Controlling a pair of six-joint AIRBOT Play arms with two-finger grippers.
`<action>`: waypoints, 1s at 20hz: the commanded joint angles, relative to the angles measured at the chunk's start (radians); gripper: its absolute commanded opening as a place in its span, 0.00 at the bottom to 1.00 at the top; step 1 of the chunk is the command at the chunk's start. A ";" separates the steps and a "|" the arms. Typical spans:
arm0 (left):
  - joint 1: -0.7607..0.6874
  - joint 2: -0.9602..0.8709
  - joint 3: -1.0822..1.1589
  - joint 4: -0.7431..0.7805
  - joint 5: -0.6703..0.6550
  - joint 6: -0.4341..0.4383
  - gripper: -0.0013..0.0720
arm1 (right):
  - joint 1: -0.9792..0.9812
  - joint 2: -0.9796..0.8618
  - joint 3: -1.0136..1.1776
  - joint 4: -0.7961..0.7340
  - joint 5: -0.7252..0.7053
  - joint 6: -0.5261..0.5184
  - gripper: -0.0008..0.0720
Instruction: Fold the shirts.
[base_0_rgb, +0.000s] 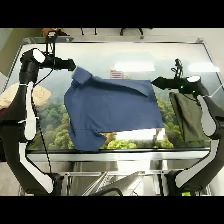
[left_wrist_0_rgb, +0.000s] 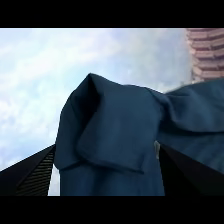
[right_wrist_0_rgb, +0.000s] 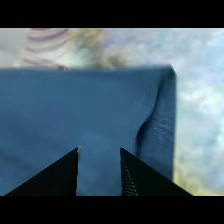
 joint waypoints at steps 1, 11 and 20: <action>0.051 0.002 0.030 -0.003 -0.115 -0.029 0.96 | -0.026 -0.017 0.002 0.006 -0.012 -0.034 0.42; 0.378 0.404 -0.645 -0.135 -0.435 -0.037 0.86 | -0.253 0.255 -0.264 -0.288 0.431 0.095 0.41; 0.418 0.516 -1.178 -0.166 -0.226 0.018 0.66 | -0.250 0.261 -0.411 -0.254 0.396 0.063 0.41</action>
